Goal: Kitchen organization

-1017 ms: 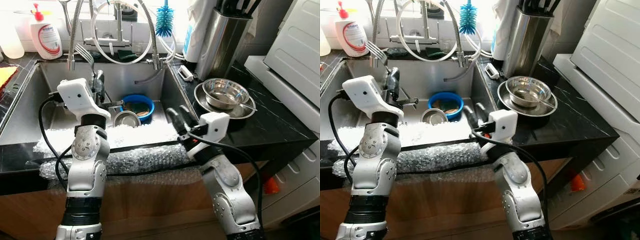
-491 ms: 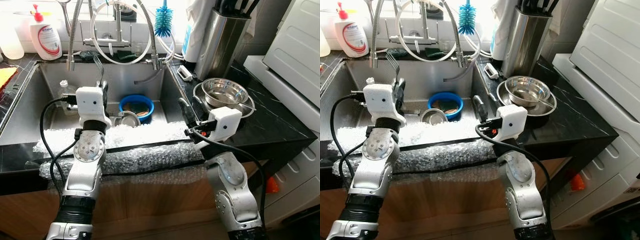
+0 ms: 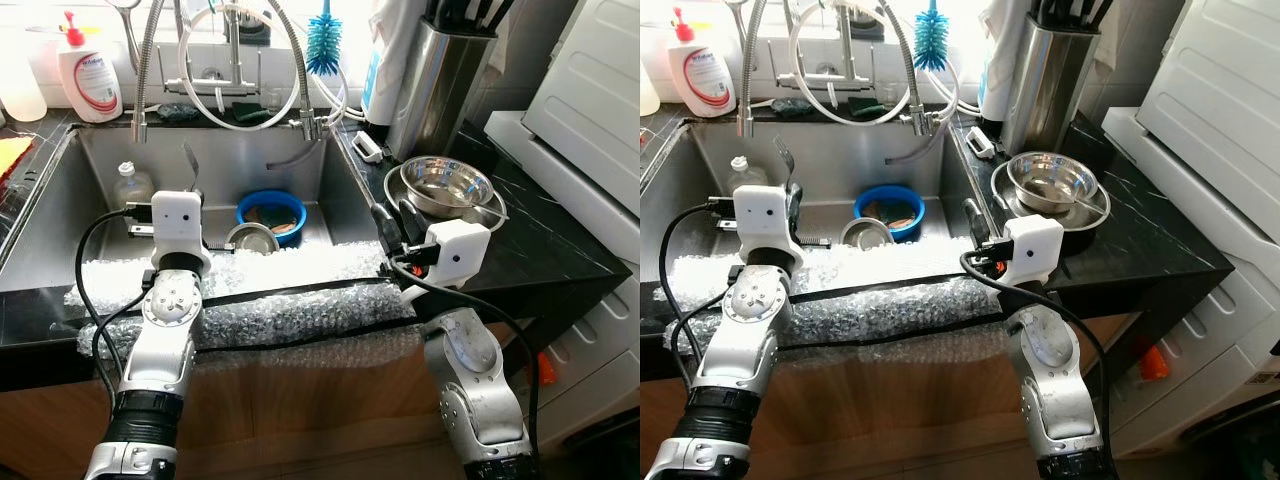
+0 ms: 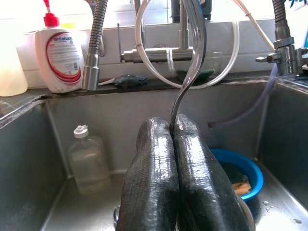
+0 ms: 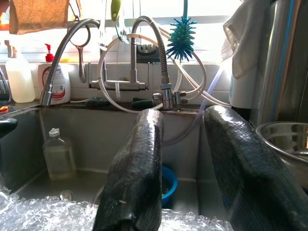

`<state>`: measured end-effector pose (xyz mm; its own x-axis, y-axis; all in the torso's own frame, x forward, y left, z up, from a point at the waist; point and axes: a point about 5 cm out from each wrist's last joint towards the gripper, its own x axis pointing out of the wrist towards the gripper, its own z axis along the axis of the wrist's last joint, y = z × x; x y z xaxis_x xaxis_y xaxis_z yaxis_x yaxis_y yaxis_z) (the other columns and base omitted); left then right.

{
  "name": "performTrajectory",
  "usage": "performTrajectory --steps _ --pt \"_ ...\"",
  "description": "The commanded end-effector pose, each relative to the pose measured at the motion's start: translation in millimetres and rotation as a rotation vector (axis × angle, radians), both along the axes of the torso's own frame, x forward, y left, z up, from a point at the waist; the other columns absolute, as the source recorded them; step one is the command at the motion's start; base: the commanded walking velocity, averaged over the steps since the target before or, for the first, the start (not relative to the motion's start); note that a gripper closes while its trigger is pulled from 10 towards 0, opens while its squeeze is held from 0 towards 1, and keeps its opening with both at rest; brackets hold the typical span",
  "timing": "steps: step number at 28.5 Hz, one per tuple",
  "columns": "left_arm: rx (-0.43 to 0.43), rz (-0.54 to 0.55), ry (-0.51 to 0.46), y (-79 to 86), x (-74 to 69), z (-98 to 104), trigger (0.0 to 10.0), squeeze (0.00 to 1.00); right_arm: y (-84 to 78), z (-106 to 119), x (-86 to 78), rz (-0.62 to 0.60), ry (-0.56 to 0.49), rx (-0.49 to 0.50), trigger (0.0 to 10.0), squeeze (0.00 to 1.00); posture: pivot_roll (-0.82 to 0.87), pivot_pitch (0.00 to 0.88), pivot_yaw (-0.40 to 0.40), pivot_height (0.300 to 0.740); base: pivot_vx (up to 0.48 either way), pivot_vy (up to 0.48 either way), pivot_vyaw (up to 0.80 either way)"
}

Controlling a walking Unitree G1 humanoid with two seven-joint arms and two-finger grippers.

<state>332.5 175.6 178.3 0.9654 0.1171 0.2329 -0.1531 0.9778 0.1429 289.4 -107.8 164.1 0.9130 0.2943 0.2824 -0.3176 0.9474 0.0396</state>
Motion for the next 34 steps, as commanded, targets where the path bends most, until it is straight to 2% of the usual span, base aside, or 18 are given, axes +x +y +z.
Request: performTrajectory --steps 1,7,8,9,10,11,12,13,14,15,34 --pt "0.004 0.003 0.017 -2.7 2.5 0 10.0 0.0 -4.1 -3 2.1 -0.018 0.017 -0.011 10.0 0.0 0.0 0.004 -0.104 0.74 0.0 0.0 0.0" --pt "0.006 -0.017 0.077 -6.7 3.7 -9 10.0 0.0 -3.4 -5 3.9 -0.018 0.035 -0.018 10.0 0.0 0.0 0.003 -0.104 0.74 0.0 0.0 0.0" --pt "-0.001 -0.02 0.08 -7.0 3.6 -10 10.0 0.03 -3.7 -6 4.2 -0.02 0.041 -0.019 10.0 0.0 0.0 0.002 -0.105 0.74 0.0 0.0 0.0" --pt "-0.008 -0.022 0.082 -7.2 3.5 -10 10.0 0.17 -4.0 -7 4.8 -0.024 0.047 -0.024 10.0 0.0 0.0 0.002 -0.104 0.74 0.0 0.0 0.0" --pt "-0.01 -0.023 0.084 -7.5 3.2 -10 10.0 0.22 -4.1 -8 4.9 -0.026 0.049 -0.026 10.0 0.0 0.0 0.004 -0.104 0.74 0.0 0.0 0.0" --pt "-0.011 -0.024 0.086 -7.7 3.0 -10 10.0 0.22 -4.1 -8 5.0 -0.026 0.05 -0.027 10.0 0.0 0.0 0.004 -0.104 0.74 0.0 0.0 0.0" --pt "-0.01 -0.029 0.095 -8.7 2.3 -11 10.0 0.8 -3.4 -9 5.6 -0.027 0.06 -0.035 10.0 0.0 0.0 0.003 -0.106 0.74 0.0 0.0 0.0" --pt "-0.01 -0.029 0.095 -8.7 2.3 -11 10.0 0.8 -3.4 -9 5.6 -0.027 0.06 -0.035 10.0 0.0 0.0 0.003 -0.106 0.74 0.0 0.0 0.0" --pt "-0.009 -0.033 0.101 -9.6 1.6 -13 10.0 0.94 -2.8 -10 5.9 -0.026 0.064 -0.029 10.0 0.0 0.0 0.003 -0.106 0.74 0.0 0.0 0.0" --pt "-0.009 -0.034 0.103 -9.9 1.5 -13 10.0 1.0 -2.7 -10 6.0 -0.025 0.064 -0.029 10.0 0.0 0.0 0.004 -0.107 0.74 0.0 0.0 0.0" --pt "-0.036 -0.046 0.074 -16.1 1.1 -11 10.0 1.0 1.0 -8 8.2 -0.009 0.062 -0.048 10.0 0.0 0.0 0.0 -0.11 0.74 0.0 0.0 0.0"
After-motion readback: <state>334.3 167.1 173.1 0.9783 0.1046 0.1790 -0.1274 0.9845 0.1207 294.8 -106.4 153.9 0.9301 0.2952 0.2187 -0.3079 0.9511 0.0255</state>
